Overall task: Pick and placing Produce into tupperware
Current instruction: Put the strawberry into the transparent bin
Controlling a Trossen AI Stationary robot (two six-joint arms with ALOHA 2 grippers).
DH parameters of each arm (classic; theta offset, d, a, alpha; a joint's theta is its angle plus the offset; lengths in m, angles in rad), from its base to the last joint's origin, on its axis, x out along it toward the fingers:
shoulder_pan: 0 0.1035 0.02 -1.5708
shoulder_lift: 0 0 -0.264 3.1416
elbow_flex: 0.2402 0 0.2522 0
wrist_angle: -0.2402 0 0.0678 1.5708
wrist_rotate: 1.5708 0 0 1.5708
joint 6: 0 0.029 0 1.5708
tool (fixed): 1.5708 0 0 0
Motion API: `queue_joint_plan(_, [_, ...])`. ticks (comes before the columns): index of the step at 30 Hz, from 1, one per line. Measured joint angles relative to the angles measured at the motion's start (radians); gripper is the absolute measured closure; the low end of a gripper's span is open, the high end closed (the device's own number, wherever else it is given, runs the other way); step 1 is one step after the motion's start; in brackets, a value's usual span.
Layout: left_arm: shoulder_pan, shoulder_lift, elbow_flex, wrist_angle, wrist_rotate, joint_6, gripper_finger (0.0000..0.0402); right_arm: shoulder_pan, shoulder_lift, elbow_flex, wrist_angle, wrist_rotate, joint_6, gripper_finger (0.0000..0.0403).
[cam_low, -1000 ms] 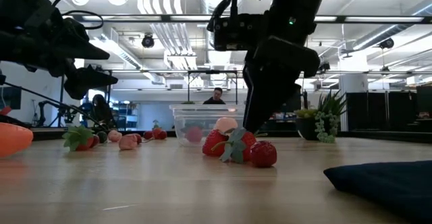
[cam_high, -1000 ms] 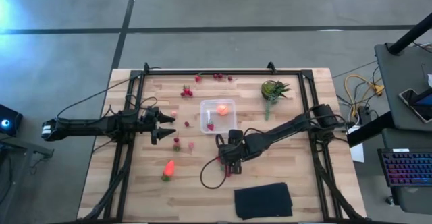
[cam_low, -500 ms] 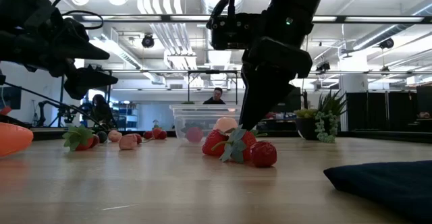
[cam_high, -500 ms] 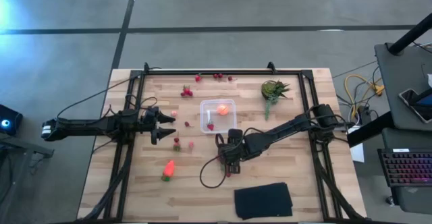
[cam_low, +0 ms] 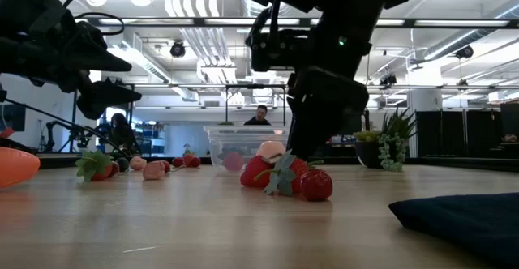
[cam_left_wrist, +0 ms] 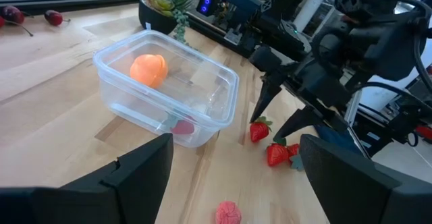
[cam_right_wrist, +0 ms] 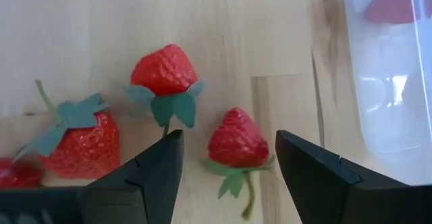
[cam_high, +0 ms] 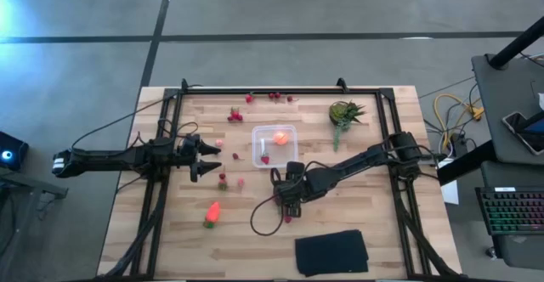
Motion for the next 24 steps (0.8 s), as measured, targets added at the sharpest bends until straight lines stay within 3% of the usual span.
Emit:
queue_joint_plan(8, [0.000,0.000,0.000,0.000,0.000,0.000,0.0095,0.000,0.001,0.000,0.002,-0.024,-0.034,0.0177])
queue_joint_plan(24, [0.000,0.001,0.000,0.000,0.000,0.000,0.0095,-0.044,0.001,-0.030,-0.001,-0.027,0.034,0.0221])
